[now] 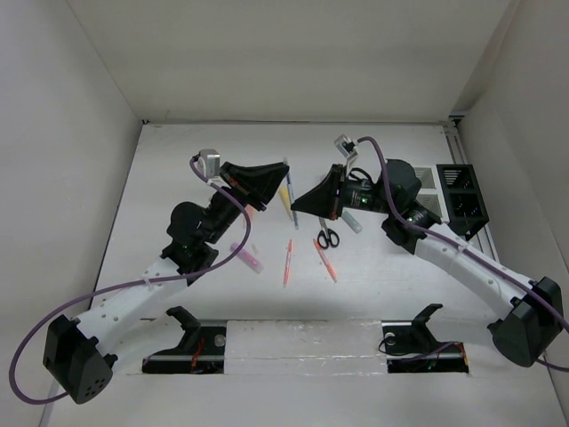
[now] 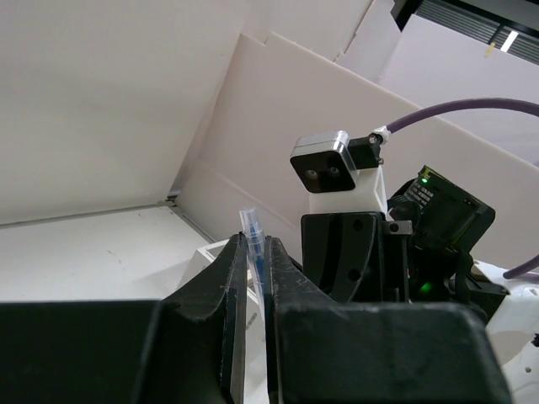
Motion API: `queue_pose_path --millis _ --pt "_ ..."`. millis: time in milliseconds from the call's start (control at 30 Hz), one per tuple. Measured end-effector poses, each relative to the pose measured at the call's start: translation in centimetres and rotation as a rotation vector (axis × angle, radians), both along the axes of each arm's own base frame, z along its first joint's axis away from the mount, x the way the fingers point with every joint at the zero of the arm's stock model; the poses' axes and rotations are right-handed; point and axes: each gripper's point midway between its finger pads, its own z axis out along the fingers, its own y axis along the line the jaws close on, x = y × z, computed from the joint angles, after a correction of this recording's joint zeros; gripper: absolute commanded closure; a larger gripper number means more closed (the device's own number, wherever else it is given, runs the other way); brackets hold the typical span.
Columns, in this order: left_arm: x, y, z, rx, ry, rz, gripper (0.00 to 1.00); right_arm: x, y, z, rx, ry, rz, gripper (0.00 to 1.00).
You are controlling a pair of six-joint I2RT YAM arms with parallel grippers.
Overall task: Sort the stationery into containers
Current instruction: Close the pen cap on the pen.
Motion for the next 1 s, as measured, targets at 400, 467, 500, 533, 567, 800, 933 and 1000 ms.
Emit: queue_pose_path --millis 400,467,500,533,567,800,933,1000 --pt "0.0 0.4 -0.2 -0.008 -0.002 0.012 1.0 -0.5 0.1 0.5 0.007 0.048 0.026 1.0" --pt "0.0 0.4 -0.2 -0.008 -0.003 0.012 1.0 -0.5 0.1 0.5 0.006 0.049 0.027 1.0" --pt "0.0 0.4 -0.2 -0.008 -0.002 0.012 1.0 -0.5 0.1 0.4 0.005 0.046 0.027 1.0" --pt "0.0 0.4 -0.2 -0.008 -0.002 0.012 1.0 -0.5 0.1 0.4 0.003 0.042 0.026 1.0" --pt "-0.1 0.5 -0.1 -0.009 -0.001 0.015 1.0 -0.4 0.1 0.3 0.0 0.036 0.025 1.0" --pt "0.3 0.9 0.8 0.014 0.079 0.045 0.97 0.2 0.2 0.4 0.001 -0.028 0.001 1.0" --pt "0.1 1.2 1.3 0.035 0.133 0.056 0.65 0.5 0.5 1.0 0.017 -0.079 -0.023 1.0" --pt "-0.1 1.3 0.8 0.055 0.167 0.058 0.6 0.7 0.4 1.7 0.035 -0.116 -0.044 1.0"
